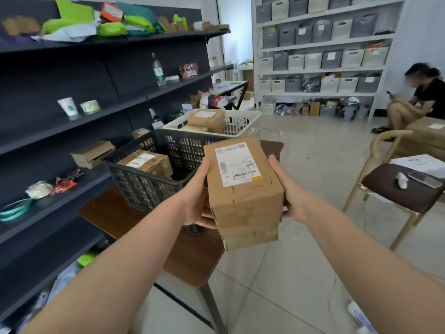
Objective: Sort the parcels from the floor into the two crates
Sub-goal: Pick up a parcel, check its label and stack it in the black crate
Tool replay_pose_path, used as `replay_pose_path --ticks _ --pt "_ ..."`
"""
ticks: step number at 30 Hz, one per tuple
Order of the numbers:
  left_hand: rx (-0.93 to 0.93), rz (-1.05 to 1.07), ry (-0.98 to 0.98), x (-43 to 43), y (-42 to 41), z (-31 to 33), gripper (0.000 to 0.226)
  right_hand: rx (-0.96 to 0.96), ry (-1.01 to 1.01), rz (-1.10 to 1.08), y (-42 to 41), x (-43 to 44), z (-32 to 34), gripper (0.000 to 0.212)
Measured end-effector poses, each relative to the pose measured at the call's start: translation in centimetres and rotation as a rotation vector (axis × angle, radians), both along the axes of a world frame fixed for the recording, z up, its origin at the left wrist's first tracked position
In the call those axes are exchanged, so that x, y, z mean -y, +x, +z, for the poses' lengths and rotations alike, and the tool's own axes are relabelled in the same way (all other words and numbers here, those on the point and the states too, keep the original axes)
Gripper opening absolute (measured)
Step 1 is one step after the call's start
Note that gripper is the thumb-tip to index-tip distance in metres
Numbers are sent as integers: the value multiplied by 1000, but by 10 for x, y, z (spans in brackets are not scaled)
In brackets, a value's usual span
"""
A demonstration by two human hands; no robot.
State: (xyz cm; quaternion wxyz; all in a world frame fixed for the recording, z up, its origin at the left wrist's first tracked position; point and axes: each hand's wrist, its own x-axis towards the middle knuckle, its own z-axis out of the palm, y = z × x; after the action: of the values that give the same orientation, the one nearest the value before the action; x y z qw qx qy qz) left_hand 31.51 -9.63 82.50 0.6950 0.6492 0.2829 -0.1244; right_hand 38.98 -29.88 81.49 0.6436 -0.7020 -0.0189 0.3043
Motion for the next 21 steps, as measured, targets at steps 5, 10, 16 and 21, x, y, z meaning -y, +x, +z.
replay_pose_path --ticks 5,10,16,21 --pt "151 78 49 -46 41 45 90 126 20 59 53 -54 47 94" --pt "222 168 87 -105 75 75 97 225 61 142 95 -118 85 89" --pt "239 286 112 -150 106 85 92 237 63 227 147 -184 93 115" --pt "207 419 84 -187 137 70 94 206 47 320 196 -235 86 73"
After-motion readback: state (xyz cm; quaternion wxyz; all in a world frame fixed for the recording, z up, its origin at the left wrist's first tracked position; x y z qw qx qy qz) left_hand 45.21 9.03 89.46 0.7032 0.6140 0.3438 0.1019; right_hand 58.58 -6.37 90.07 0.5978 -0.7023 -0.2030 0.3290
